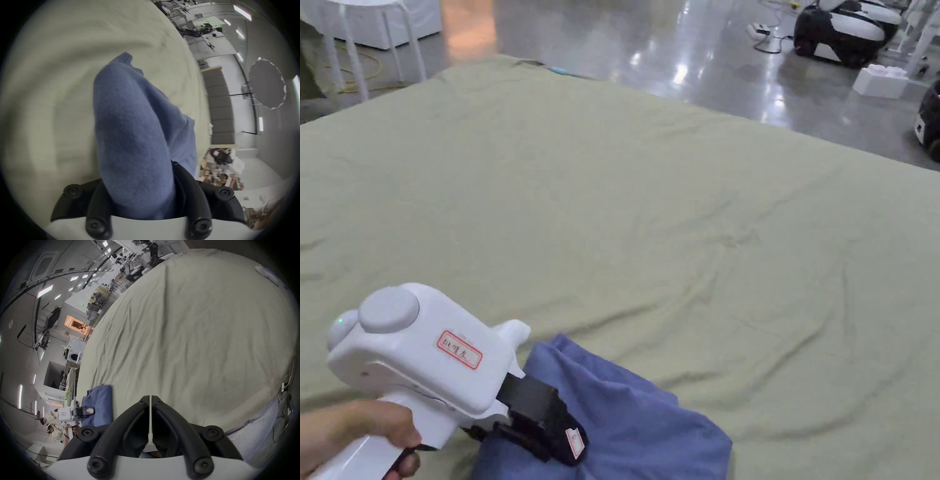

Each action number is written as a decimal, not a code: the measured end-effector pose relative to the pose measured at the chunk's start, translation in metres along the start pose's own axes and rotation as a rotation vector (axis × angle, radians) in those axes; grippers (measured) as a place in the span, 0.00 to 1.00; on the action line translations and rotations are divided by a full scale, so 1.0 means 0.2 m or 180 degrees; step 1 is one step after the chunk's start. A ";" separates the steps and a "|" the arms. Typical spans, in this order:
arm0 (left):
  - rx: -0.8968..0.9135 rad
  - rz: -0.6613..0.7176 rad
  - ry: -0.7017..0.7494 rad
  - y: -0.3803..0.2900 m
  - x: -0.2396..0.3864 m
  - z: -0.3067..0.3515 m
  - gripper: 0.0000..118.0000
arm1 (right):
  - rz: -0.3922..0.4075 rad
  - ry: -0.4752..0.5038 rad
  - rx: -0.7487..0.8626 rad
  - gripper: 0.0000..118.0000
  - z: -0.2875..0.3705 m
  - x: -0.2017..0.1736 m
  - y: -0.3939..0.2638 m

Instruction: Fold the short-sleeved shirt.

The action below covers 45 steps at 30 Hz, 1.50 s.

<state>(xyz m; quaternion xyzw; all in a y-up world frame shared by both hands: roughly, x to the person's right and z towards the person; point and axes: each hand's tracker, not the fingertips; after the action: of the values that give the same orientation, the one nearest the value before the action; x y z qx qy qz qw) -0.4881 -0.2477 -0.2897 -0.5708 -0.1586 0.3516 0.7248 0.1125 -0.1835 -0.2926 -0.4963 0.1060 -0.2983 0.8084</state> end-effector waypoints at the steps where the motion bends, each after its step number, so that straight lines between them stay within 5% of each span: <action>1: 0.0042 -0.0029 0.0168 0.00 -0.04 0.09 0.27 | 0.0008 -0.0008 0.0020 0.03 0.00 -0.02 0.00; 13: 0.0434 0.0173 0.2422 0.12 -0.50 0.93 0.27 | 0.0586 -0.0051 -0.0031 0.03 -0.05 -0.43 -0.05; 19: 0.0288 0.0197 0.3102 0.24 -0.73 1.11 0.27 | 0.0670 -0.0135 -0.0088 0.03 -0.09 -0.53 -0.05; 23: 0.0304 0.0252 0.3059 0.26 -0.77 1.09 0.28 | 0.0725 -0.0213 -0.0142 0.03 -0.12 -0.57 -0.06; 27: 0.0194 -0.0149 0.3226 0.27 -0.77 1.06 0.31 | 0.0740 -0.0183 -0.0203 0.03 -0.16 -0.60 -0.07; 32: 0.0670 0.0334 0.3024 0.20 -0.69 1.32 0.43 | 0.0860 -0.0040 -0.0358 0.04 -0.19 -0.61 -0.08; 36: 0.1807 0.0541 0.2700 0.00 -0.47 1.63 0.86 | 0.0944 0.0150 -0.0432 0.04 -0.20 -0.60 -0.08; 39: 0.2422 0.0869 0.2326 -0.12 -0.39 1.78 0.92 | 0.0949 0.0266 -0.0445 0.04 -0.18 -0.55 -0.06; 41: 0.2716 0.1066 0.2022 -0.22 -0.24 1.77 0.83 | 0.0955 0.0307 -0.0428 0.03 -0.16 -0.53 -0.05; 42: 0.2859 0.1001 0.1695 -0.27 -0.18 1.75 0.62 | 0.0933 0.0331 -0.0411 0.03 -0.15 -0.49 -0.04; 43: 0.2901 0.0830 0.1494 -0.30 -0.12 1.72 0.15 | 0.0913 0.0355 -0.0401 0.03 -0.13 -0.47 -0.03; 44: 0.2970 0.0685 0.1382 -0.33 -0.04 1.64 0.01 | 0.0880 0.0376 -0.0385 0.03 -0.12 -0.45 -0.03; 45: 0.2997 0.0510 0.1298 -0.35 0.03 1.57 0.01 | 0.0852 0.0393 -0.0368 0.04 -0.11 -0.42 -0.02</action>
<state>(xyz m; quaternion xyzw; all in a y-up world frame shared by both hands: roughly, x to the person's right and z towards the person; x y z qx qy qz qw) -0.6592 -0.0266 -0.1314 -0.2502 0.2055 0.3208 0.8901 0.0345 -0.1515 -0.3100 -0.5042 0.2377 -0.2113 0.8029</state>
